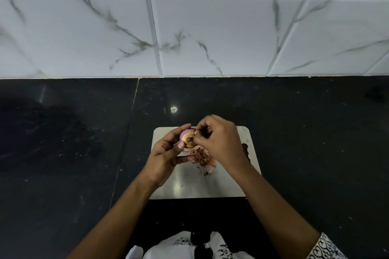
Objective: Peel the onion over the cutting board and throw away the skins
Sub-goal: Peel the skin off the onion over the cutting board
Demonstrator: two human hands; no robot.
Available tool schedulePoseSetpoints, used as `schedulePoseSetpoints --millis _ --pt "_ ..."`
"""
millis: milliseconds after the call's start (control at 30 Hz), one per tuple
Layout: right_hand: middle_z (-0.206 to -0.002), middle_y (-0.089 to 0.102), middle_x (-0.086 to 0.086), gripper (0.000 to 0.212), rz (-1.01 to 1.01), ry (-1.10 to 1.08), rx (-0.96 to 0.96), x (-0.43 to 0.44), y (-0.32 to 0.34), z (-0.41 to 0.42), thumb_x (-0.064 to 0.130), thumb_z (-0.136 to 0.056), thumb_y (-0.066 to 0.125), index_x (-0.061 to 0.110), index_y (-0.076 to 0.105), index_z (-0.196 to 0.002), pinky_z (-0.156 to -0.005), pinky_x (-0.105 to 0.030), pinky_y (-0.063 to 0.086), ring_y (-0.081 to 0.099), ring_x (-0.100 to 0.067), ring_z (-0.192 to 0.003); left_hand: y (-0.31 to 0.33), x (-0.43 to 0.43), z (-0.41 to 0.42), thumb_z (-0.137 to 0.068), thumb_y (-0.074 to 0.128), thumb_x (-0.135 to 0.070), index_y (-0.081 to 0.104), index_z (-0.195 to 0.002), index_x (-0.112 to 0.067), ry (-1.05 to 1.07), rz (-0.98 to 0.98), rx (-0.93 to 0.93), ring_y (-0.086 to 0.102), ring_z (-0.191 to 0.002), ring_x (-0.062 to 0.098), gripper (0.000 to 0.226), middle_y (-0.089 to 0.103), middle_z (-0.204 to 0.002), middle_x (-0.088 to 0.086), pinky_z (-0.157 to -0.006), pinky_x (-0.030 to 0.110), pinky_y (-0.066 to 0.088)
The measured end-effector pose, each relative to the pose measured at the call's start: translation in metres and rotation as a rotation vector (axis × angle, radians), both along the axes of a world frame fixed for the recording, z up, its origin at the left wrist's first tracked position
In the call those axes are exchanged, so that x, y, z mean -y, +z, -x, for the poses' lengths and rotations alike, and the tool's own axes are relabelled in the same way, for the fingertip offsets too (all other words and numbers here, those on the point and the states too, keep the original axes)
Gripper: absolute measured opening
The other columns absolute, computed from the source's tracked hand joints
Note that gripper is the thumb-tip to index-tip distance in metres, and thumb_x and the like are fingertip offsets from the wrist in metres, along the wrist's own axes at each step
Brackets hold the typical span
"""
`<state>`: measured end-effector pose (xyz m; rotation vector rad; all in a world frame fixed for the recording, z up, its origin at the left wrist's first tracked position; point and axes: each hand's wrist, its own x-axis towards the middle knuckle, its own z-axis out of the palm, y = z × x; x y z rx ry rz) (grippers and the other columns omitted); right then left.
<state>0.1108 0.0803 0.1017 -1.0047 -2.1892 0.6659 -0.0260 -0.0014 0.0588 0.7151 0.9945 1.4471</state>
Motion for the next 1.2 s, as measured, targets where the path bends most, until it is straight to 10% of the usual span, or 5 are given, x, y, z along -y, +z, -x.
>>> schedulePoseSetpoints --millis 467,700,900,1200 --pt "-0.080 0.070 -0.006 0.009 0.681 -0.234 -0.466 -0.022 0.004 -0.018 0.004 -0.085 0.061 0.012 0.066 -0.083 -0.060 -0.023 0.056 0.069 -0.013 -0.070 0.003 0.002 -0.002 -0.066 0.083 -0.023 0.061 -0.124 -0.014 -0.032 -0.050 0.290 0.062 -0.111 0.031 0.063 0.058 -0.130 0.013 -0.071 0.032 0.059" --pt "-0.094 0.068 0.005 0.016 0.541 -0.054 0.220 -0.021 -0.017 -0.029 0.016 -0.090 0.058 0.018 0.069 -0.102 -0.070 -0.029 0.058 0.066 -0.004 -0.077 -0.012 0.004 -0.002 -0.060 0.086 -0.023 0.056 -0.130 -0.014 -0.019 0.049 0.347 0.061 -0.107 0.029 0.077 0.051 -0.134 0.017 -0.070 0.033 0.059" --pt "-0.084 0.063 0.006 0.010 0.207 -0.008 0.169 -0.015 -0.016 -0.029 0.015 -0.077 0.073 0.017 0.063 -0.079 -0.066 -0.017 0.047 0.058 -0.004 -0.074 -0.012 0.006 -0.003 -0.070 0.078 -0.023 0.056 -0.129 -0.013 -0.017 0.071 0.328 0.065 -0.094 0.022 0.063 0.058 -0.121 0.014 -0.063 0.029 0.058" --pt "-0.097 0.067 0.008 0.017 0.204 0.108 0.118 -0.012 -0.006 -0.025 0.014 -0.086 0.063 0.020 0.069 -0.101 -0.076 -0.011 0.048 0.061 0.001 -0.082 -0.010 0.004 -0.006 -0.079 0.064 -0.039 0.073 -0.102 -0.017 0.015 0.146 0.267 0.066 -0.076 0.013 0.032 0.069 -0.094 0.009 -0.050 0.023 0.053"
